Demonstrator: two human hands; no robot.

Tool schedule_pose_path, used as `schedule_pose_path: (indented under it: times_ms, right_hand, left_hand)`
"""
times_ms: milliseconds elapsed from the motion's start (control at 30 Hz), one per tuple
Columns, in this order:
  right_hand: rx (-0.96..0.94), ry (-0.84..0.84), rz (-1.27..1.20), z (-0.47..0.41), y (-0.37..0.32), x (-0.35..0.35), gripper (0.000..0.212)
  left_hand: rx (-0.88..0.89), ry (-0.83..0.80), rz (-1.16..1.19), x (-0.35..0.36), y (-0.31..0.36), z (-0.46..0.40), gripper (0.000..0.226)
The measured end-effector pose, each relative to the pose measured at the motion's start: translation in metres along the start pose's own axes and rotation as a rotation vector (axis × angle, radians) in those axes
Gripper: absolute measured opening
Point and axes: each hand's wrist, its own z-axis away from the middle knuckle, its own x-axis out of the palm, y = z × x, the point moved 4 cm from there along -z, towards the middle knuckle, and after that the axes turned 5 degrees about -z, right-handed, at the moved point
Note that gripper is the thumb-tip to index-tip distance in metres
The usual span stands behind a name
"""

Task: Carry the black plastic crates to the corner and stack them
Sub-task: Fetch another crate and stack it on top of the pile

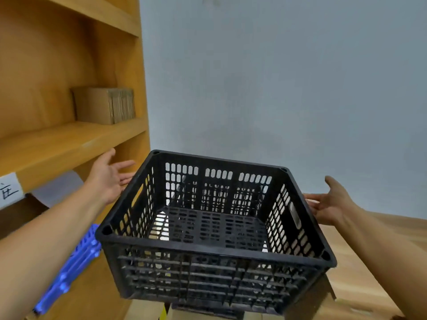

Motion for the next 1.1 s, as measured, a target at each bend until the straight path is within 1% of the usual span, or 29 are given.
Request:
schedule_pose_path:
  times_ms: [167,333,500,833,1100]
  right_hand:
    - [-0.006,0.002,0.022,-0.037,-0.028,0.024,0.079]
    - [-0.029,-0.004,0.009,-0.086,-0.053,0.046,0.084]
    - [-0.070,0.031,0.010,-0.131,-0.072,0.074,0.086]
    - [-0.203,0.155,0.066,-0.218,-0.104,0.118,0.074]
    - [-0.257,0.192,0.068,-0.263,-0.127,0.132,0.064]
  left_hand:
    - [-0.006,0.020,0.044,0.017,0.009,-0.042,0.069]
    - [-0.023,0.017,0.076,0.031,0.017,-0.106,0.080]
    - [-0.038,-0.014,0.069,0.042,0.026,-0.173,0.079]
    - [-0.048,-0.121,0.063,0.065,0.054,-0.304,0.083]
    - [-0.045,-0.149,-0.003,0.091,0.061,-0.363,0.078]
